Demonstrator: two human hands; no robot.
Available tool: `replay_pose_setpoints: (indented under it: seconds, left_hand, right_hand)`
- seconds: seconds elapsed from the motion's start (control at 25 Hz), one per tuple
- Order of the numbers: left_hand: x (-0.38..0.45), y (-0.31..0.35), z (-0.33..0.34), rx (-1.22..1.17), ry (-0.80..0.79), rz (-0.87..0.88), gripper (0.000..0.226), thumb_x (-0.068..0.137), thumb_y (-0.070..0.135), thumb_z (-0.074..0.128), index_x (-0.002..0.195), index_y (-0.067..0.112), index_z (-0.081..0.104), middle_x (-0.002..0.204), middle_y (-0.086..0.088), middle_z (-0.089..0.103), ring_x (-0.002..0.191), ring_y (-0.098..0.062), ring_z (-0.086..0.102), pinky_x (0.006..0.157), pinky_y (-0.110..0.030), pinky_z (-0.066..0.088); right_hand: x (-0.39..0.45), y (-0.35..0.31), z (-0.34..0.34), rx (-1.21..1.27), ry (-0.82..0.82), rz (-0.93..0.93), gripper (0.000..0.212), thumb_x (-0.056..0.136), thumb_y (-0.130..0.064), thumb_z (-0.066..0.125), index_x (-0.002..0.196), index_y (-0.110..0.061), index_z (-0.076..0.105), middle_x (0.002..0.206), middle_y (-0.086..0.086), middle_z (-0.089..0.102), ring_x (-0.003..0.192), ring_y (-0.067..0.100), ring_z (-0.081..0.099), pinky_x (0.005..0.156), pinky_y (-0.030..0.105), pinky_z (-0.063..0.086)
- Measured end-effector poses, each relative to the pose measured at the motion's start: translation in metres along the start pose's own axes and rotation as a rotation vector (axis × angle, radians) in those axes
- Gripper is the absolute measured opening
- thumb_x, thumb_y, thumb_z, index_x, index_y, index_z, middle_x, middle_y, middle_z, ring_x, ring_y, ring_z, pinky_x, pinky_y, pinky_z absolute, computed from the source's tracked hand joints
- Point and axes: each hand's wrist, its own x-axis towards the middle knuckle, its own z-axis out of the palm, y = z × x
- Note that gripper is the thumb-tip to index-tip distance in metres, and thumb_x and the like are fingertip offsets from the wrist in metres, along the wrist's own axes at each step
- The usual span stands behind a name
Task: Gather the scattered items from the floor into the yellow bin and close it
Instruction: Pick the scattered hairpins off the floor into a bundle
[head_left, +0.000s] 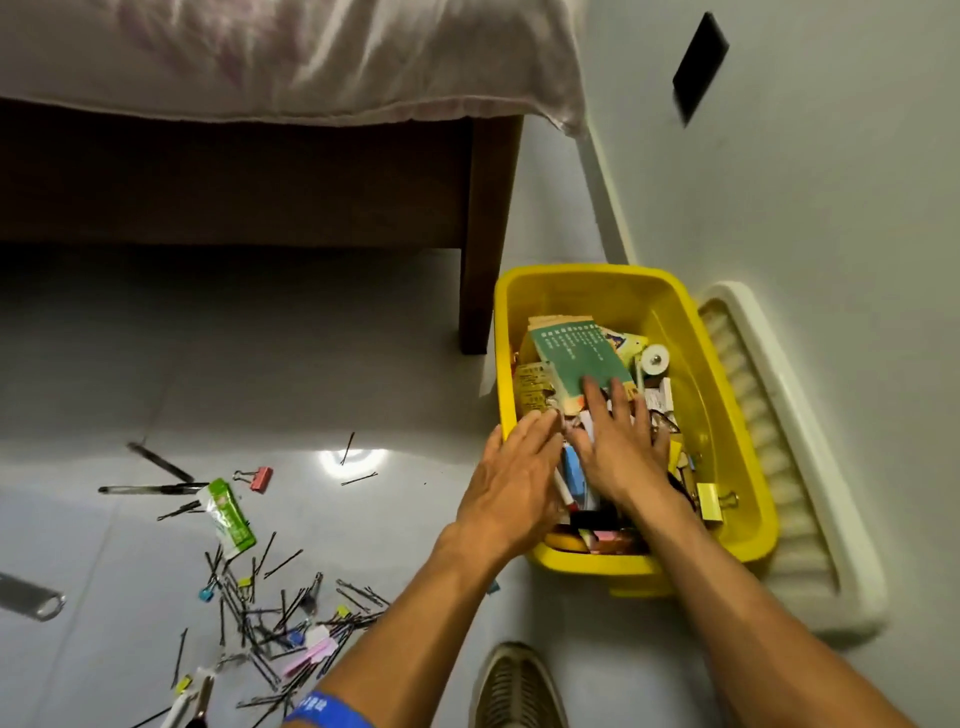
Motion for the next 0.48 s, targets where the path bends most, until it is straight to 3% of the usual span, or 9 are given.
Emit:
replay_pose_setpoints:
  seconds: [0.04, 0.12, 0.2, 0.28, 0.4, 0.48]
  left_hand:
    - [-0.001, 0.001, 0.003, 0.036, 0.008, -0.002, 0.06, 0.1, 0.026, 0.046, 0.154, 0.018, 0.024, 0.164, 0.0, 0.016, 0.151, -0.016, 0.004, 0.119, -0.043, -0.005]
    - [-0.002, 0.002, 0.003, 0.057, 0.045, -0.017, 0.054, 0.102, 0.03, 0.043, 0.153, 0.018, 0.028, 0.161, -0.001, 0.024, 0.151, -0.018, 0.008, 0.119, -0.045, -0.008]
    - [0.002, -0.003, -0.008, 0.002, 0.139, 0.011, 0.051, 0.103, 0.031, 0.04, 0.151, 0.016, 0.033, 0.16, -0.003, 0.029, 0.15, -0.02, 0.014, 0.122, -0.045, 0.003]
    - [-0.009, -0.015, -0.015, -0.16, 0.251, -0.015, 0.047, 0.103, 0.027, 0.041, 0.149, 0.014, 0.038, 0.157, -0.005, 0.035, 0.147, -0.021, 0.023, 0.12, -0.041, 0.016]
    - [-0.069, -0.043, -0.004, -0.396, 0.382, -0.318, 0.042, 0.101, 0.021, 0.045, 0.141, 0.014, 0.049, 0.147, -0.006, 0.049, 0.136, -0.019, 0.039, 0.11, -0.024, 0.026]
    - [-0.124, -0.068, 0.017, -0.426, 0.315, -0.542, 0.038, 0.098, 0.015, 0.048, 0.135, 0.013, 0.055, 0.138, -0.006, 0.056, 0.127, -0.022, 0.047, 0.104, -0.023, 0.032]
  right_hand:
    - [0.006, -0.001, -0.009, 0.016, 0.007, 0.06, 0.068, 0.098, -0.06, 0.029, 0.153, -0.038, -0.003, 0.164, 0.0, -0.009, 0.149, 0.032, -0.007, 0.115, 0.061, 0.003]
    - [0.0, -0.005, -0.019, -0.012, 0.188, 0.061, 0.07, 0.098, -0.053, 0.039, 0.155, -0.028, 0.008, 0.164, 0.005, 0.001, 0.149, 0.032, 0.002, 0.117, 0.058, 0.009]
    - [-0.023, -0.019, -0.018, 0.058, 0.421, -0.135, 0.062, 0.096, -0.034, 0.051, 0.151, -0.018, 0.028, 0.161, 0.01, 0.018, 0.148, 0.032, 0.014, 0.118, 0.053, 0.017]
    - [-0.053, -0.037, -0.007, 0.209, 0.48, -0.373, 0.046, 0.091, -0.016, 0.056, 0.136, -0.009, 0.052, 0.152, 0.013, 0.038, 0.143, 0.033, 0.029, 0.117, 0.049, 0.025]
    - [-0.107, -0.061, 0.031, 0.404, 0.516, -0.583, 0.029, 0.086, -0.006, 0.052, 0.109, -0.005, 0.067, 0.127, 0.013, 0.06, 0.125, 0.027, 0.05, 0.11, 0.034, 0.037]
    - [-0.138, -0.075, 0.068, 0.376, 0.444, -0.698, 0.024, 0.083, -0.004, 0.052, 0.1, -0.006, 0.07, 0.111, 0.01, 0.068, 0.107, 0.024, 0.06, 0.096, 0.028, 0.046]
